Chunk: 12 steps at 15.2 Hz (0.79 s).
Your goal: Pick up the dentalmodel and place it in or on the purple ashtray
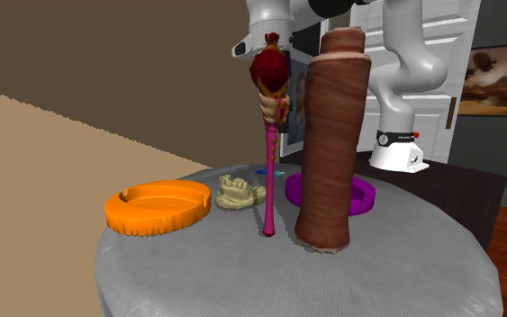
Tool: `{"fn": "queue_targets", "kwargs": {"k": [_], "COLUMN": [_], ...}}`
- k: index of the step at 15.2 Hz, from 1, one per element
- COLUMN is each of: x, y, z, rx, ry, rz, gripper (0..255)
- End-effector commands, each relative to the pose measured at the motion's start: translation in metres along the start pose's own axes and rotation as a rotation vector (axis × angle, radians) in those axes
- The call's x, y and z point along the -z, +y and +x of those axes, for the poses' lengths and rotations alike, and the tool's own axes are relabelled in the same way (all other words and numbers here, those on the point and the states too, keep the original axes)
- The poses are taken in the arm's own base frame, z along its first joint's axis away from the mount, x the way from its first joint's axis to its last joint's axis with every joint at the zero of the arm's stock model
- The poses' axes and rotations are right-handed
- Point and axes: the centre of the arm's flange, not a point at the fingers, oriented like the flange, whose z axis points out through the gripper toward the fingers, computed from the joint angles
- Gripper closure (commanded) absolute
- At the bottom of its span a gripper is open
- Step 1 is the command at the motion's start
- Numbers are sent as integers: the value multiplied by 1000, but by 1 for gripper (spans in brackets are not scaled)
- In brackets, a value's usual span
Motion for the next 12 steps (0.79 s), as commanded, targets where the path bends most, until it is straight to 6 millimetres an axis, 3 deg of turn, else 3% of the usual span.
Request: {"fn": "queue_targets", "kwargs": {"k": [1, 8, 12], "x": [-10, -49, -67], "y": [-14, -55, -57], "z": [20, 90, 93], "rx": [-15, -69, -71], "ry": [3, 13, 14], "rz": [5, 19, 20], "gripper": [0, 0, 0]}}
